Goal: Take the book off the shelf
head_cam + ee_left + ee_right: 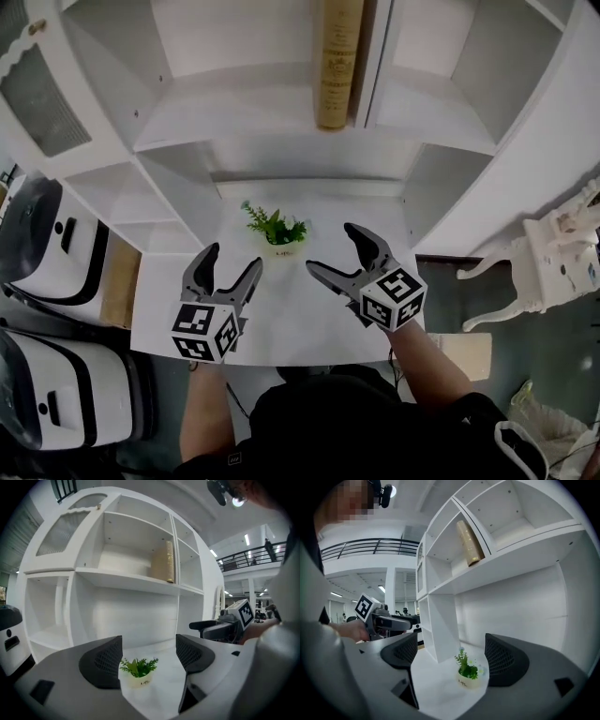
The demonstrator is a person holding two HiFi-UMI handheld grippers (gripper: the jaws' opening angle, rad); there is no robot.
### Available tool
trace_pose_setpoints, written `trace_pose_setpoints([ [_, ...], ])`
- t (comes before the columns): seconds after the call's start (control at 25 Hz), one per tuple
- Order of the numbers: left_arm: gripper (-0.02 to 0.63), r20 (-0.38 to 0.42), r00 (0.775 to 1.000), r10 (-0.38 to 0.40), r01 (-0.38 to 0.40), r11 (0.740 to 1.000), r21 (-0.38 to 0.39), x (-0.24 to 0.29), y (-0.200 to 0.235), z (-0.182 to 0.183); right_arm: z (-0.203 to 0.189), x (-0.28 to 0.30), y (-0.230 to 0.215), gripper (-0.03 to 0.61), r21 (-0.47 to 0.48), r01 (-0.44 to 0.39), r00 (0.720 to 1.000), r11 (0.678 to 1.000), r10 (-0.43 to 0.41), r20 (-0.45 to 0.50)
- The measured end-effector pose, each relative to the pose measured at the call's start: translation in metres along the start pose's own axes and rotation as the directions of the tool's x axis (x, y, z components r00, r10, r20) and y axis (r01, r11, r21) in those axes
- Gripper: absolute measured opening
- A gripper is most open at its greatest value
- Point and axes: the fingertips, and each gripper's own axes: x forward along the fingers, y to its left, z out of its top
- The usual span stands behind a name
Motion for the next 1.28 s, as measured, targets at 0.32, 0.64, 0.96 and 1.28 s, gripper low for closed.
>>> trace_pose_setpoints([
  [0.32,0.359,-0.019,0.998,-0.064,0.064,0.998,-0.009,0.036,-0.022,0.005,-0.006,-0.015,-0.032,0.445,0.04,0.058,0.998,0.998,-0.059,0.012],
  [0.64,0.357,-0.001,1.0,-0.016,0.016,1.0,-0.025,0.033,-0.016,0.007,0.003,-0.033,-0.045,0.445,0.044,0.138,0.99,0.99,-0.139,0.03],
  [0.96,0.357,0.015,0.989,-0.15,0.149,0.987,0.063,0.016,0.026,0.018,0.039,-0.017,-0.043,0.445,0.006,0.349,0.935,0.937,-0.348,0.072],
  [1.28,0.357,-0.044,0.961,-0.274,0.278,0.952,0.133,-0.015,0.089,0.01,0.092,0.023,0.001,0.445,0.055,0.512,0.845,0.857,-0.514,0.149],
])
